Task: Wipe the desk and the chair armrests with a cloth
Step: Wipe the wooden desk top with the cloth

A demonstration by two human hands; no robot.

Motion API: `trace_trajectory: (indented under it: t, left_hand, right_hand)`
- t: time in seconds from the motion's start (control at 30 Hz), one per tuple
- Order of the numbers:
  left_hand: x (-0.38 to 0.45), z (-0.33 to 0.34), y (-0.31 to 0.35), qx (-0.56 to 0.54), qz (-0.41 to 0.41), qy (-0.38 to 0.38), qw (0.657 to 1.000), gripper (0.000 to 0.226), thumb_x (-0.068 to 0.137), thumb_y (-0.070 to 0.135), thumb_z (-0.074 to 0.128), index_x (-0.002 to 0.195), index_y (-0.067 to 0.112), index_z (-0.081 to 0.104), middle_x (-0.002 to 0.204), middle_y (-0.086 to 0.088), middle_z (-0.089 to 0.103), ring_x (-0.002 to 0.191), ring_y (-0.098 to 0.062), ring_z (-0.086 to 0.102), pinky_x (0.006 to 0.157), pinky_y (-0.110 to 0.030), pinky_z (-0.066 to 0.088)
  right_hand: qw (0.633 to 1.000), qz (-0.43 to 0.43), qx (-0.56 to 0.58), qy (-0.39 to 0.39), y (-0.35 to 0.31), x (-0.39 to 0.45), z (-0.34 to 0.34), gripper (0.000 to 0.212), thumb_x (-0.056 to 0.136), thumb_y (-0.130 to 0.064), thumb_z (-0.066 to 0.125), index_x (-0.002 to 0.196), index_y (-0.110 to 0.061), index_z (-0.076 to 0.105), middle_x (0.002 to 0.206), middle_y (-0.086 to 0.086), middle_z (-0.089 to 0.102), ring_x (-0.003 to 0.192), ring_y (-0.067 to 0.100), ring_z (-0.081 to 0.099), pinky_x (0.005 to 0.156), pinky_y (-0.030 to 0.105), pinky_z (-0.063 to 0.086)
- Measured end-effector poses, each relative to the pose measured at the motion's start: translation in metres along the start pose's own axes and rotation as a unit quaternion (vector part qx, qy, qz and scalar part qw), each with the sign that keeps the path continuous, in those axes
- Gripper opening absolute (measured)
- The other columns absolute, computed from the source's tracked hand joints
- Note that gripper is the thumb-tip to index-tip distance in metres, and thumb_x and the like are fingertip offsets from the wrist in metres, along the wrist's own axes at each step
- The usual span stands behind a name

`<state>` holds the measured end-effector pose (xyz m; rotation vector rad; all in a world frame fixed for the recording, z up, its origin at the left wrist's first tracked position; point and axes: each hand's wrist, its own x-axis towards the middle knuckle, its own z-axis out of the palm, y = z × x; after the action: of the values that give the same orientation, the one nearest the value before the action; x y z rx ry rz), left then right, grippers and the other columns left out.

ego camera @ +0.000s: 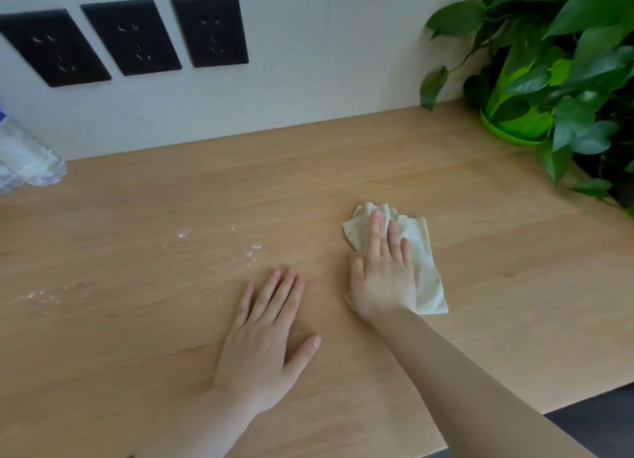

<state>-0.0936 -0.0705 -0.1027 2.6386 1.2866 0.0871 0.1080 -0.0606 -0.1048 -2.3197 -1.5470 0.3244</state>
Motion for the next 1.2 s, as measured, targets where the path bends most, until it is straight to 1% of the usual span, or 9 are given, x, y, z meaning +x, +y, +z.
trace_trajectory:
  t: [0.17,0.33,0.43,0.5,0.57,0.67,0.83,0.97,1.2]
  left_hand:
    - [-0.008,-0.003,-0.018,0.002,-0.045,0.011,0.999,0.079,0.09,0.067,0.02,0.151,0.019,0.005,0.16,0.006,0.003,0.146,-0.01,-0.006,0.117,-0.042,0.002]
    - [-0.022,-0.009,-0.04,0.012,-0.039,-0.004,0.999,0.076,0.091,0.066,0.017,0.151,0.021,0.001,0.159,0.008,0.002,0.145,-0.007,-0.007,0.117,-0.041,0.002]
    - [-0.026,-0.01,-0.043,0.016,-0.037,-0.007,0.999,0.075,0.091,0.065,0.016,0.151,0.022,0.0,0.16,0.008,0.001,0.145,-0.007,-0.008,0.117,-0.042,0.003]
    - [-0.026,-0.01,-0.043,0.013,-0.037,-0.006,0.999,0.074,0.092,0.064,0.017,0.151,0.022,0.002,0.16,0.008,0.002,0.145,-0.007,-0.006,0.117,-0.043,0.003]
    - [-0.026,-0.01,-0.042,0.014,-0.04,-0.007,0.999,0.075,0.091,0.065,0.016,0.151,0.023,0.001,0.16,0.008,0.002,0.145,-0.007,-0.007,0.117,-0.042,0.002]
    - [-0.027,-0.009,-0.043,0.009,-0.053,-0.002,0.999,0.078,0.089,0.068,0.016,0.15,0.024,-0.003,0.159,0.009,-0.003,0.145,-0.008,-0.01,0.117,-0.042,-0.001]
    - [-0.027,-0.01,-0.042,-0.007,-0.095,0.016,0.995,0.076,0.088,0.067,0.011,0.15,0.025,-0.006,0.159,0.009,-0.006,0.144,-0.01,-0.014,0.119,-0.047,0.003]
    - [-0.027,-0.011,-0.043,-0.024,-0.127,0.03,0.991,0.07,0.09,0.06,0.007,0.15,0.025,-0.003,0.159,0.009,-0.004,0.144,-0.007,-0.014,0.119,-0.046,-0.001]
    - [-0.033,-0.015,-0.063,-0.013,-0.116,0.014,0.993,0.07,0.09,0.059,0.01,0.15,0.026,0.001,0.159,0.012,-0.002,0.143,-0.003,-0.013,0.118,-0.041,-0.006]
  right_hand:
    - [0.997,-0.055,0.034,-0.034,-0.022,0.007,0.004,0.076,0.094,-0.044,0.026,0.146,-0.013,-0.02,0.157,-0.001,-0.017,0.143,0.012,-0.016,0.117,0.032,-0.009]
    - [0.965,-0.219,0.059,-0.133,-0.009,-0.013,-0.011,0.066,0.099,-0.031,0.034,0.148,-0.024,-0.01,0.156,-0.011,-0.011,0.141,-0.001,-0.016,0.117,0.028,-0.007]
    - [0.944,-0.271,0.066,-0.176,0.014,-0.042,-0.026,0.062,0.1,-0.035,0.031,0.149,-0.031,-0.007,0.157,-0.015,-0.005,0.141,-0.004,-0.01,0.115,0.022,-0.007]
    - [0.944,-0.271,0.056,-0.18,0.039,-0.063,-0.036,0.059,0.1,-0.045,0.023,0.149,-0.032,-0.007,0.158,-0.015,-0.002,0.143,-0.001,-0.004,0.115,0.023,-0.004]
    - [0.963,-0.236,-0.001,-0.134,0.06,-0.08,-0.04,0.061,0.098,-0.051,0.017,0.149,-0.029,-0.007,0.159,-0.012,-0.004,0.144,0.005,-0.003,0.116,0.028,-0.003]
    - [0.988,-0.106,-0.09,-0.062,0.06,-0.091,-0.033,0.063,0.094,-0.055,0.005,0.148,-0.029,-0.011,0.157,-0.002,-0.016,0.143,0.014,-0.019,0.116,0.037,-0.008]
    - [0.997,0.03,-0.056,-0.032,0.018,-0.089,-0.013,0.062,0.086,-0.05,-0.012,0.144,-0.03,-0.022,0.153,0.0,-0.028,0.138,0.017,-0.031,0.116,0.039,-0.012]
    - [0.998,-0.03,-0.026,-0.058,-0.028,-0.106,0.006,0.06,0.087,-0.045,-0.009,0.141,-0.028,-0.032,0.152,-0.003,-0.031,0.137,0.016,-0.034,0.113,0.037,-0.017]
    - [0.98,-0.171,-0.007,-0.104,-0.054,-0.09,0.017,0.058,0.094,-0.042,0.001,0.145,-0.029,-0.023,0.154,-0.012,-0.026,0.138,0.008,-0.03,0.113,0.033,-0.018]
